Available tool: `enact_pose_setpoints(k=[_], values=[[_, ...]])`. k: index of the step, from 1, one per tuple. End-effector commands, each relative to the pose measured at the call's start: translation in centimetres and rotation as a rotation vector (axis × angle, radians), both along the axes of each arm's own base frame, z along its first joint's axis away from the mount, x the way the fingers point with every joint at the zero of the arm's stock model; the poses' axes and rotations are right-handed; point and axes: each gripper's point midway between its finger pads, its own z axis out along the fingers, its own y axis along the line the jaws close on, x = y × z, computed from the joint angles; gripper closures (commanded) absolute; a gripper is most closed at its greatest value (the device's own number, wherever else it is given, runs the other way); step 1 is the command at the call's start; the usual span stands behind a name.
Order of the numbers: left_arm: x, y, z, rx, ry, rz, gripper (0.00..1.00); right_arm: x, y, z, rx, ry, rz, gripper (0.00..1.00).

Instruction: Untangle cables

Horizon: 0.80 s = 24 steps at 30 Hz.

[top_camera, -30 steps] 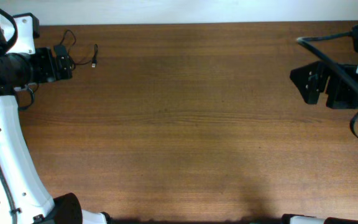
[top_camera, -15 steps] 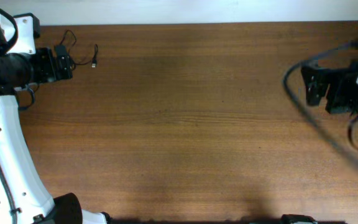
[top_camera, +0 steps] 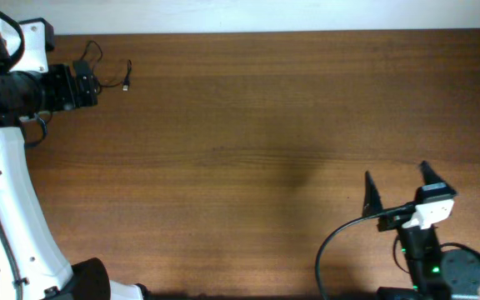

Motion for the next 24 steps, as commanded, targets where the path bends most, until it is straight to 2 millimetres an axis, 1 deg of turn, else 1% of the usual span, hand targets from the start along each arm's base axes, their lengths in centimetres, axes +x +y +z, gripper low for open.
enact_pose_setpoints(k=[1, 5, 10, 12, 14, 24], values=[[0.0, -0.1, 0.1, -0.012, -0.003, 0.007, 0.01, -0.2, 0.4, -2.0, 0.023, -0.024, 0.02, 0.01], [0.0, -0.1, 0.1, -0.012, -0.003, 0.007, 0.01, 0.4, 0.2, -4.7, 0.026, 0.019, -0.008, 0.01], [0.0, -0.1, 0.1, -0.012, -0.003, 0.007, 0.01, 0.8, -0.2, -7.5, 0.026, 0.059, -0.03, 0.01], [0.0, -0.1, 0.1, -0.012, -0.003, 0.007, 0.01, 1.0, -0.2, -8.9, 0.027, 0.088, -0.031, 0.01], [0.0, -0.1, 0.1, -0.012, -0.003, 0.007, 0.01, 1.0, -0.6, -8.9, 0.026, 0.087, -0.057, 0.01], [0.0, -0.1, 0.1, -0.012, -0.003, 0.007, 0.01, 1.0, -0.6, -8.9, 0.026, 0.087, -0.056, 0.01]])
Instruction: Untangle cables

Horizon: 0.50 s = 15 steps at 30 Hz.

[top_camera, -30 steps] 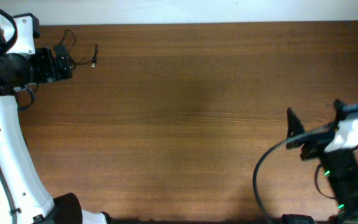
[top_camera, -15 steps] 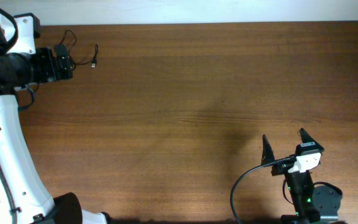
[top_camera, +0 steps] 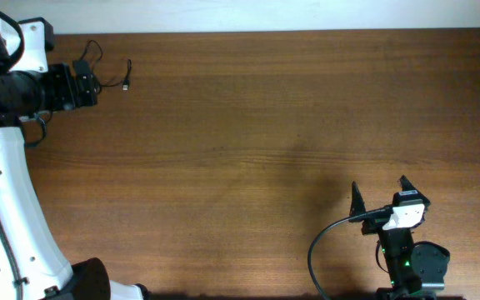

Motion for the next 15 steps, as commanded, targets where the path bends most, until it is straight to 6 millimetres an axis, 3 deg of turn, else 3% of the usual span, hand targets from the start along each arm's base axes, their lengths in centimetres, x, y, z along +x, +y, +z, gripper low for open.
enact_pose_setpoints(k=[1, 11, 15], values=[[0.0, -0.1, 0.1, -0.013, -0.002, 0.007, 0.01, 0.0, 0.0, -0.2, 0.006, -0.002, -0.004, 0.01], [-0.3, 0.1, 0.1, 0.002, 0.001, 0.018, 0.01, 0.0, 0.0, -0.2, 0.006, -0.002, -0.004, 0.01], [0.3, -1.3, 1.3, 0.047, -0.163, -0.033, 0.01, 0.0, 0.0, -0.2, 0.006, -0.002, -0.005, 0.01]])
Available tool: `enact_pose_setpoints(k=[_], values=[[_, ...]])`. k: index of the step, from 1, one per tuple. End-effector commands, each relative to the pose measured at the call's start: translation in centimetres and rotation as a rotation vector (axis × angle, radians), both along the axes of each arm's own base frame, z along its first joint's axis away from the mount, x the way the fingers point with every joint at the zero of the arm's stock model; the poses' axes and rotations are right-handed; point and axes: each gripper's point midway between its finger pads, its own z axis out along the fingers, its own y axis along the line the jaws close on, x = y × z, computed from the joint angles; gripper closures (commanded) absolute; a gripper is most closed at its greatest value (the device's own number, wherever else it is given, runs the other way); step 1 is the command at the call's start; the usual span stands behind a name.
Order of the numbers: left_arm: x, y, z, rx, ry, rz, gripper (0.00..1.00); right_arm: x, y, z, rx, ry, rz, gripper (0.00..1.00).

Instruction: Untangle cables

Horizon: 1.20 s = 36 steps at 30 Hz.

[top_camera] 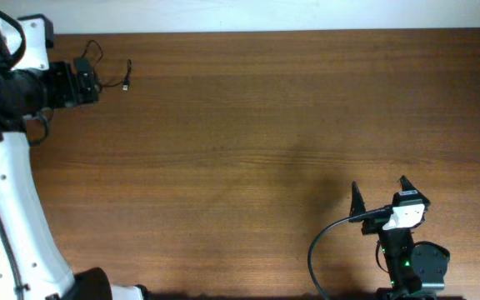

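In the overhead view a thin black cable (115,76) lies at the table's far left corner. It makes a small loop near the back edge, and its plug end (127,86) rests on the wood. My left gripper (90,77) sits at the cable's left end and looks shut on it, with the strand running out from its tip. At the front right, far from the cable, my right gripper (381,192) stands open with nothing between its fingers.
The brown wooden table (248,125) fills the view, its back edge meeting a white wall. The left arm's white body (7,192) runs down the left side. A thick black lead (323,242) curves from the right arm to the front edge.
The left arm has shifted slightly towards the back left, its gripper still at the cable's end. The cable and the right gripper are where they were.
At first the right gripper stood open farther right near the front edge, while the left gripper was at the cable in the far left corner. Then the right gripper was a little farther left. It stays there now, and the cable's lie looks unchanged.
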Motion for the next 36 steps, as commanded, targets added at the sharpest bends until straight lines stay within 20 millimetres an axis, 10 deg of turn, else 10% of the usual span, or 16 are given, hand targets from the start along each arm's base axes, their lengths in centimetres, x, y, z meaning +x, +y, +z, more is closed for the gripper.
enact_pose_setpoints(k=[1, 7, 19, 27, 36], values=[[-0.6, -2.3, 1.1, 0.045, -0.176, -0.051, 0.01, 0.0, 0.0, -0.2, 0.006, -0.002, -0.003, 0.01], [-4.4, -6.2, -3.8, 0.107, -0.492, -0.137, 0.01, 0.0, 0.0, -0.2, 0.006, -0.002, -0.003, 0.01], [-11.9, -7.2, -15.4, 0.19, -0.781, -0.117, 0.01, 0.0, 0.0, -0.2, 0.006, -0.002, -0.003, 0.01], [-12.7, -7.7, -19.7, 0.193, -0.772, -0.126, 0.01, 0.0, 0.0, -0.2, 0.006, -0.002, -0.003, 0.01], [-12.7, -7.7, -19.8, 0.192, -0.77, -0.124, 0.01, 0.0, 0.0, -0.2, 0.006, -0.002, -0.003, 0.01]])
